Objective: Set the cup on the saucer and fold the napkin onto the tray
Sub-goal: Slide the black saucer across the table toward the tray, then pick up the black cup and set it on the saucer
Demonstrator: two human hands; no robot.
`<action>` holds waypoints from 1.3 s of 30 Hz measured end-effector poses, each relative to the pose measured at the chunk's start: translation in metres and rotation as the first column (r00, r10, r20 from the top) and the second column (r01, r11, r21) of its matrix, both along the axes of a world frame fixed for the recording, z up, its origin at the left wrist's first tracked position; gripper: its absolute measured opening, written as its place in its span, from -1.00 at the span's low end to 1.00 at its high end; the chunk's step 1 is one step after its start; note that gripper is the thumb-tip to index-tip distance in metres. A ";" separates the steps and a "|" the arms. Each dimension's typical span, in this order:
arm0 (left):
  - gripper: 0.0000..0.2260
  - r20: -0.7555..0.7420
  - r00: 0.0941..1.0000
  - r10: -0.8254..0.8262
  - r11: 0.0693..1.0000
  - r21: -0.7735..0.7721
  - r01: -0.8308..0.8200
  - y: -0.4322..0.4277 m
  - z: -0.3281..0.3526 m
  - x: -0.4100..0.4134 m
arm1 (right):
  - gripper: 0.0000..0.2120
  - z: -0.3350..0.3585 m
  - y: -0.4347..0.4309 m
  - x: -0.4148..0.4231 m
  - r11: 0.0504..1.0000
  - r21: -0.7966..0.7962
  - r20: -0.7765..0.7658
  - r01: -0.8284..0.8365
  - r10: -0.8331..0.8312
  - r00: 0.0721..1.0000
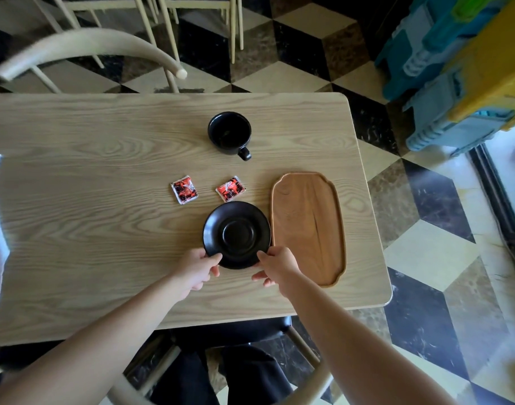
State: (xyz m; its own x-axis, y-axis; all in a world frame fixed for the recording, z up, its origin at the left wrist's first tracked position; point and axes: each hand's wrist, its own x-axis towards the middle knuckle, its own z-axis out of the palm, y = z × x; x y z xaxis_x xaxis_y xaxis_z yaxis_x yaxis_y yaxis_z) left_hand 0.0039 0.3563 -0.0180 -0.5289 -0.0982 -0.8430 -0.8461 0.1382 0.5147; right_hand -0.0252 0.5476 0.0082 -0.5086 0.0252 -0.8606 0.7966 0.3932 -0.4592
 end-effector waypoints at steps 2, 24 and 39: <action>-0.83 0.006 1.000 0.009 1.000 -0.002 -0.009 0.001 0.001 0.000 | -0.83 0.000 -0.002 -0.001 1.000 0.024 -0.003 -0.011 0.011 1.000; -0.55 0.063 0.851 -0.521 0.789 -0.344 0.508 -0.008 0.034 -0.019 | -0.58 0.020 0.005 -0.004 0.966 0.260 -0.071 -0.008 0.028 0.997; -0.57 -0.387 0.907 -0.166 0.913 -0.408 -0.007 -0.014 0.035 -0.173 | -0.65 0.033 -0.033 -0.173 0.914 0.385 -0.469 -0.128 0.313 0.826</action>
